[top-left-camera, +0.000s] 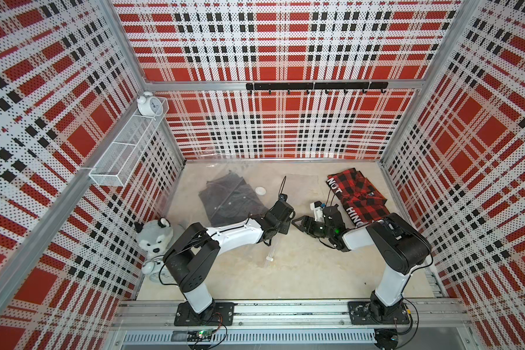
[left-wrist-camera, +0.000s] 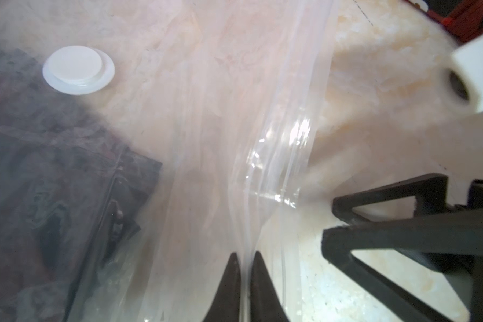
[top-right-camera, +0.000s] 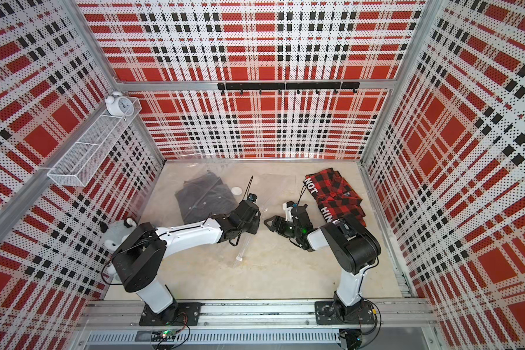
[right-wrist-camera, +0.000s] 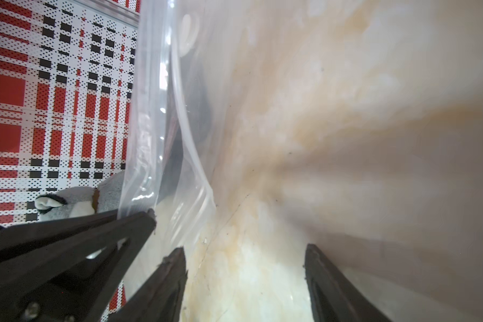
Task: Place the folded shirt into the vacuum bag
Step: Open the vacuum bag at the center of the board.
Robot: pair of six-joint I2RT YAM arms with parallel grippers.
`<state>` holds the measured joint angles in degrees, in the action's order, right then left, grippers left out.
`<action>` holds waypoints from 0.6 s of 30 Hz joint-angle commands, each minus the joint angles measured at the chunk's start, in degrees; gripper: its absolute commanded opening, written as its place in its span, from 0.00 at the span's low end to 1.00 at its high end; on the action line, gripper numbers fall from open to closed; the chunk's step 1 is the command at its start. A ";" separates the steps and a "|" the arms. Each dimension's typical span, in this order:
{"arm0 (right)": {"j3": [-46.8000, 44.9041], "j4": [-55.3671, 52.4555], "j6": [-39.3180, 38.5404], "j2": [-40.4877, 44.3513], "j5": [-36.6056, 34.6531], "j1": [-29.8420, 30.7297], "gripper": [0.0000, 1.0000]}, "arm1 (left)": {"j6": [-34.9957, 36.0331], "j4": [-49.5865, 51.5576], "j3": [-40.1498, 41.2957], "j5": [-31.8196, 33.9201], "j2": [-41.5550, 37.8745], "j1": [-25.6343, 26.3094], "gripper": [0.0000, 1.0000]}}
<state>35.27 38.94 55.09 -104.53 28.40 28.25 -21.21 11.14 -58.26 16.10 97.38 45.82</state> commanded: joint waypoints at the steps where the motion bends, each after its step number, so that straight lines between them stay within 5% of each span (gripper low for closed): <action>1: 1.65 1.13 2.40 -2.58 1.21 1.51 0.73 | -1.45 -3.16 1.70 -4.09 -2.54 -0.83 0.12; 5: 4.64 0.40 3.93 -4.72 0.51 2.32 0.73 | -1.85 -4.40 2.94 -5.75 -3.50 -1.25 0.11; 9: 8.57 -4.13 4.70 -6.77 -2.80 2.71 0.57 | -2.29 -5.19 3.81 -6.48 -4.52 -1.54 0.11; 18: 15.94 -13.83 1.83 -7.28 -10.19 2.74 0.51 | -3.16 -7.92 7.45 -10.03 -9.05 -4.59 0.09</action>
<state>48.97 30.24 58.74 -111.04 21.89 30.63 -23.79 5.58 -51.62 8.14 90.52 42.50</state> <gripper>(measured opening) 0.517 0.088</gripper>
